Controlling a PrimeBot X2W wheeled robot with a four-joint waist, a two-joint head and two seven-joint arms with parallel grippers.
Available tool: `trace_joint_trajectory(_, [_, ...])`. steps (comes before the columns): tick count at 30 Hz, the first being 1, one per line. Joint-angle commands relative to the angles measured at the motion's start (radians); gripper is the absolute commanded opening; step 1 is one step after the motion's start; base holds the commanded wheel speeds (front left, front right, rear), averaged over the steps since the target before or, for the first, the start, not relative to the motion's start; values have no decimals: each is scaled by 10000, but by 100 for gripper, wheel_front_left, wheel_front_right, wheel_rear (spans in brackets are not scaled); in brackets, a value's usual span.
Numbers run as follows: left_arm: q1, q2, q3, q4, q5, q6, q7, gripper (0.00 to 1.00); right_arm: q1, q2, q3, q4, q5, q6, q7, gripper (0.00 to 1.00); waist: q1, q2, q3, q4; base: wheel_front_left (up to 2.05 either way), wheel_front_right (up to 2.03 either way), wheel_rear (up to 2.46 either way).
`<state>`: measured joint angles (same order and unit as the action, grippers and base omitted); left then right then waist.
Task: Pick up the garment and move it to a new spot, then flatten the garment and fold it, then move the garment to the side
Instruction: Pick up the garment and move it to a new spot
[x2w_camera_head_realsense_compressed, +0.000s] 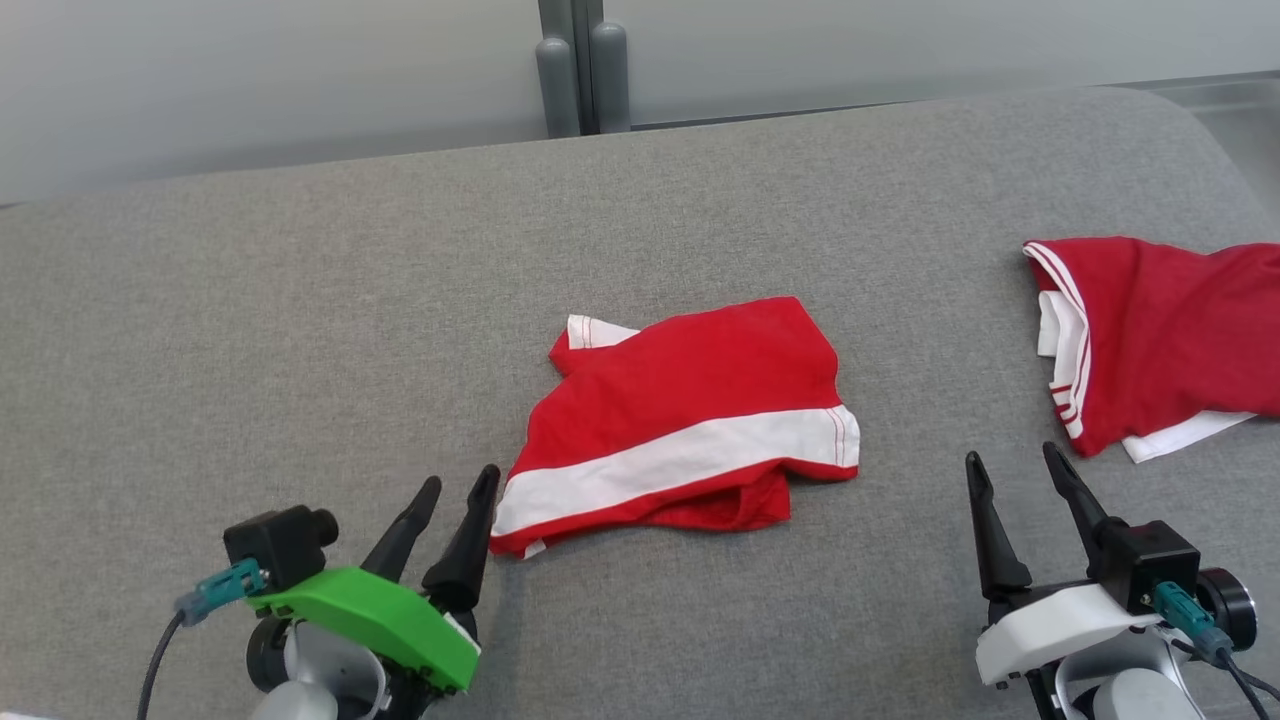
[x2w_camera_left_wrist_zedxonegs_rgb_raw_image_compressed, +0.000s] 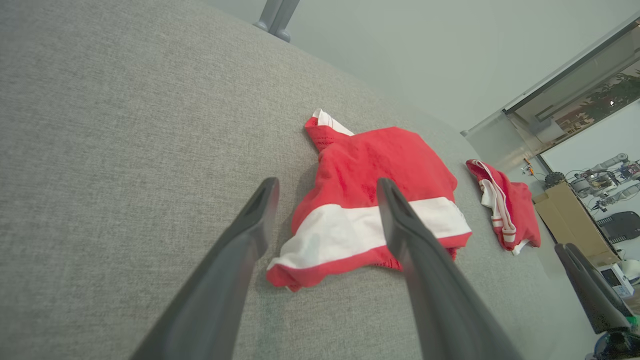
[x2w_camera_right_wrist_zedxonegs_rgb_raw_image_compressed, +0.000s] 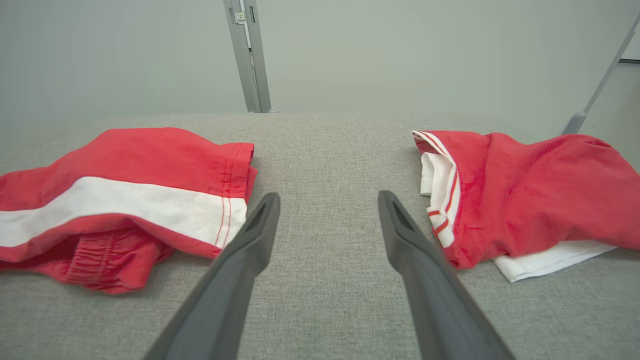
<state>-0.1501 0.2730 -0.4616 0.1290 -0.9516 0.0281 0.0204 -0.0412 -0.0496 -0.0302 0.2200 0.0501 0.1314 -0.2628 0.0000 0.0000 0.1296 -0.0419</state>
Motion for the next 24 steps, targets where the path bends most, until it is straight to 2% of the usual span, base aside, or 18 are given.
trace_joint_trajectory(1, [209,115,95,-175,42,57,-220,100,150,-21,-53,-88,-55,-15,-26,100,0,0,-111,-44,0,0,0])
trace_joint_trajectory(8, [1314,600,249,-438,872,605,-1253,100,741,-17,-353,-647,-119,-15,-26,100,0,0,-507,208,0,0,0])
trace_joint_trajectory(17, [1852,1019,270,439,2310,837,-2612,100,1356,-33,-711,-1007,-217,-15,-26,100,0,0,-1030,699,0,0,0])
trace_joint_trajectory(24, [2120,988,829,989,3252,584,-2870,100,1572,-30,-821,-1030,-200,-15,-26,100,0,0,-1294,1033,0,0,0])
